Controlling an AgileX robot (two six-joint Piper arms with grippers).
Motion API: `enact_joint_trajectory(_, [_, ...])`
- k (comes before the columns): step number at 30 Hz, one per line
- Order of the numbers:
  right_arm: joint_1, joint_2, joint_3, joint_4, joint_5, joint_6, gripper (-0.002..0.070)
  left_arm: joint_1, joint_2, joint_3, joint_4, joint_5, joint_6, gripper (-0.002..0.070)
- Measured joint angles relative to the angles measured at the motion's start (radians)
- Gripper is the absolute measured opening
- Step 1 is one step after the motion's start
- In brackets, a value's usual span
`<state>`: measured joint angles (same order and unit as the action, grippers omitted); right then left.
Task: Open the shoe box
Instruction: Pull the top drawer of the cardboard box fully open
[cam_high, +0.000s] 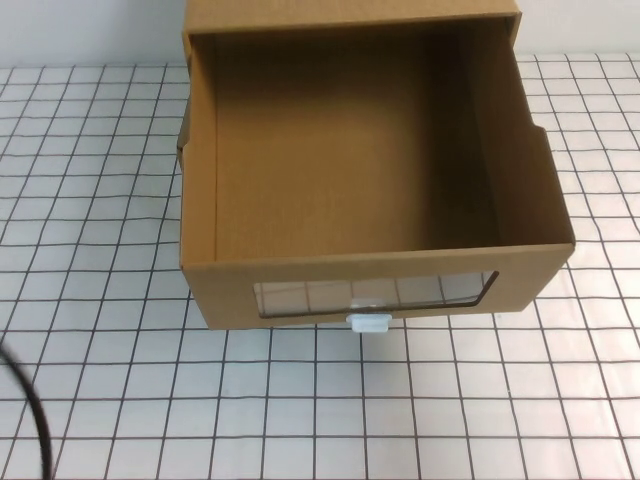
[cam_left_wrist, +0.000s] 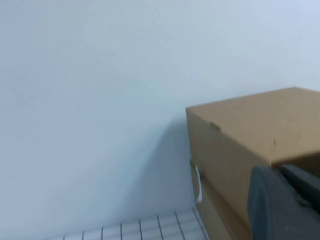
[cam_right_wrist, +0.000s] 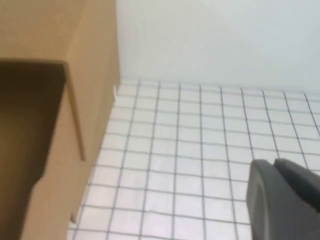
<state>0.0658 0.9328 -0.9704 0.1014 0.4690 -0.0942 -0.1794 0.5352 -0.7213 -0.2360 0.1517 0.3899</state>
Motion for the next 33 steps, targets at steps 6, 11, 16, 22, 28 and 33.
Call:
enact_joint_trajectory(6, [-0.002,-0.157,0.291,0.088,-0.27,-0.027,-0.0013,0.0,-0.224,0.377,-0.029,-0.123,-0.009,-0.0003])
enact_joint_trajectory(11, [0.015,-0.247,0.513,0.116,-0.528,-0.027,-0.0013,0.0,-0.325,0.575,-0.05,-0.173,-0.012,-0.0003])
enact_joint_trajectory(16, [0.037,-0.268,0.637,0.107,-0.735,-0.027,-0.0013,0.0,-0.342,0.726,-0.055,-0.275,-0.028,-0.0003])
enact_joint_trajectory(22, [0.041,-0.269,0.653,0.105,-0.749,-0.027,-0.0013,0.0,-0.342,0.747,-0.058,-0.203,-0.034,-0.0003])
enact_joint_trajectory(28, [0.041,-0.269,0.653,0.105,-0.749,-0.027,-0.0014,0.0,-0.342,0.747,-0.058,-0.115,-0.04,-0.0003])
enact_joint_trajectory(33, [0.041,-0.269,0.653,0.105,-0.749,-0.027,-0.0014,0.0,-0.342,0.747,-0.058,-0.081,-0.042,-0.0003])
